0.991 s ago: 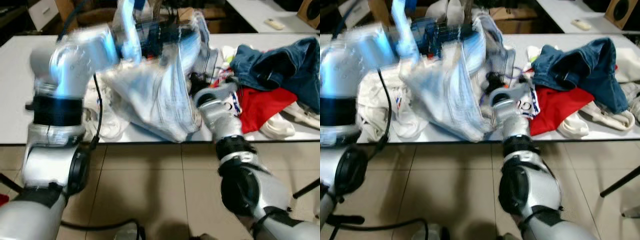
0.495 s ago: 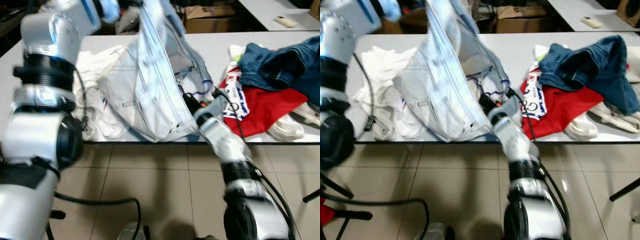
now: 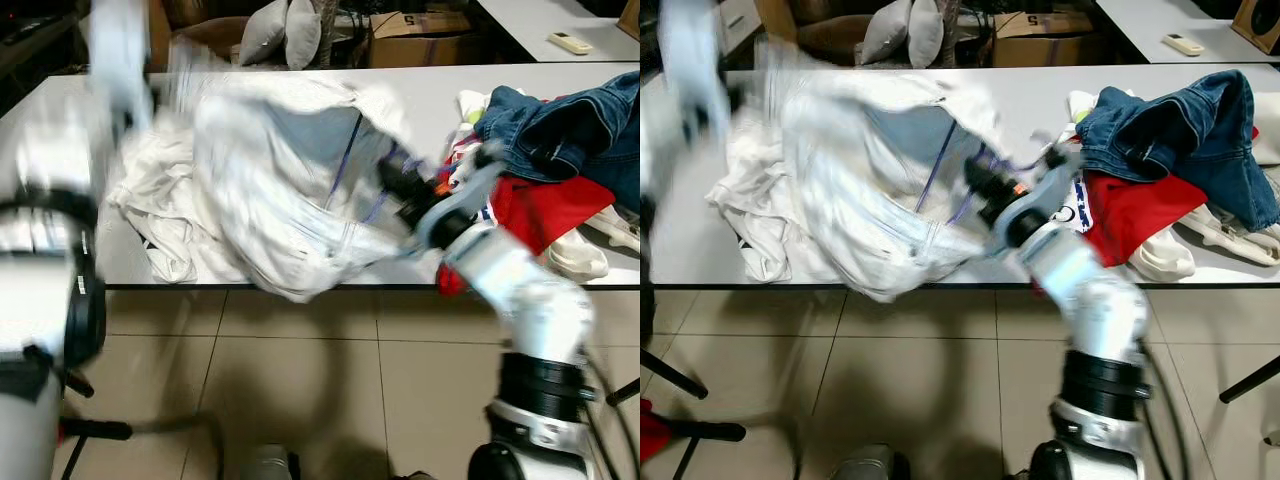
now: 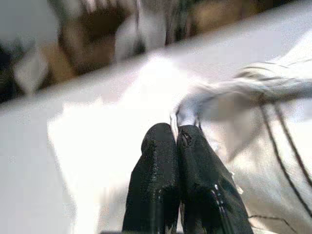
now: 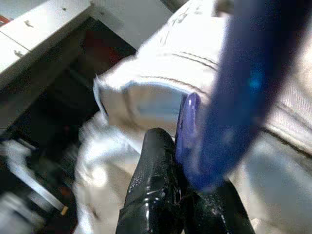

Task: Hang hanger

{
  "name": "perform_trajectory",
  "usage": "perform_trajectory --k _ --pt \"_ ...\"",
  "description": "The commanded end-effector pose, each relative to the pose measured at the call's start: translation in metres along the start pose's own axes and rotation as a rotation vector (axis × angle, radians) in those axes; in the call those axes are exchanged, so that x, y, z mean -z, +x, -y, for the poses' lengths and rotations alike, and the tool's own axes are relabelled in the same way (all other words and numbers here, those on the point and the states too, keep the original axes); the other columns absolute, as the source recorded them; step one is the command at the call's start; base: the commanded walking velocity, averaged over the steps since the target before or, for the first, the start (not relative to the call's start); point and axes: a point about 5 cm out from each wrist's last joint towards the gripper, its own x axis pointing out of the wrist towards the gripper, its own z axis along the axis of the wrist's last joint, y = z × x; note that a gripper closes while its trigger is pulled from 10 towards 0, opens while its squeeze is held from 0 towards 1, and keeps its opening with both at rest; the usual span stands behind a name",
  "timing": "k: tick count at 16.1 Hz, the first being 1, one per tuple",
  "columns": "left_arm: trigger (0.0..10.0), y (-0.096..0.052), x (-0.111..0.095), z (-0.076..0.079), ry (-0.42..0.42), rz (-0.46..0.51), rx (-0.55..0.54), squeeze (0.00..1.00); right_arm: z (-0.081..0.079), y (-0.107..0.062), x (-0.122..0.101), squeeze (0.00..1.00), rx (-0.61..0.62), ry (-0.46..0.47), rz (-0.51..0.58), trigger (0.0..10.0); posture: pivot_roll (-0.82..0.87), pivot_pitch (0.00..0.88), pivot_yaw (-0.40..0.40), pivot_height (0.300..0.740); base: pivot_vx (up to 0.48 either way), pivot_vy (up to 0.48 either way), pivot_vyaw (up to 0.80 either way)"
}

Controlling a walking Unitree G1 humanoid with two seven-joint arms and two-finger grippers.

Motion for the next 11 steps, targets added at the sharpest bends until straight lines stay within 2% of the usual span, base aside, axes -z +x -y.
perform_trajectory --k 1,3,6,7,8,10,11 --pt "0.0 -0.003 0.003 -0.007 0.035 -0.005 -0.037 0.0 -0.012 -0.006 -0.01 0.0 -0.043 -0.001 0.021 10.0 0.07 0.0 0.053 0.723 0.0 0.0 0.0" --pt "0.0 -0.01 0.062 -0.003 0.078 -0.164 -0.032 0.0 -0.027 -0.013 -0.023 0.0 -0.089 -0.007 0.037 10.0 0.06 0.0 0.039 0.723 0.0 0.0 0.0" --pt "0.0 -0.021 0.104 0.007 0.06 -0.25 0.057 0.0 -0.039 -0.014 -0.041 0.0 -0.112 -0.01 0.057 10.0 0.03 0.0 0.02 0.723 0.0 0.0 0.0" --pt "0.0 -0.022 0.108 0.009 0.053 -0.254 0.073 0.0 -0.04 -0.014 -0.043 0.0 -0.112 -0.012 0.059 10.0 0.03 0.0 0.018 0.723 0.0 0.0 0.0" --pt "0.0 -0.026 0.118 0.018 0.012 -0.23 0.163 0.0 -0.043 -0.013 -0.047 0.0 -0.109 -0.022 0.05 10.0 0.04 0.0 0.005 0.723 0.0 0.0 0.0" --pt "0.0 -0.031 0.123 0.025 -0.029 -0.175 0.246 0.0 -0.047 -0.01 -0.051 0.0 -0.103 -0.095 0.044 10.0 0.04 0.0 -0.005 0.723 0.0 0.0 0.0" --pt "0.0 -0.035 0.124 0.029 -0.055 -0.135 0.292 0.0 -0.054 -0.008 -0.055 0.0 -0.121 -0.117 0.057 10.0 0.04 0.0 -0.009 0.723 0.0 0.0 0.0"
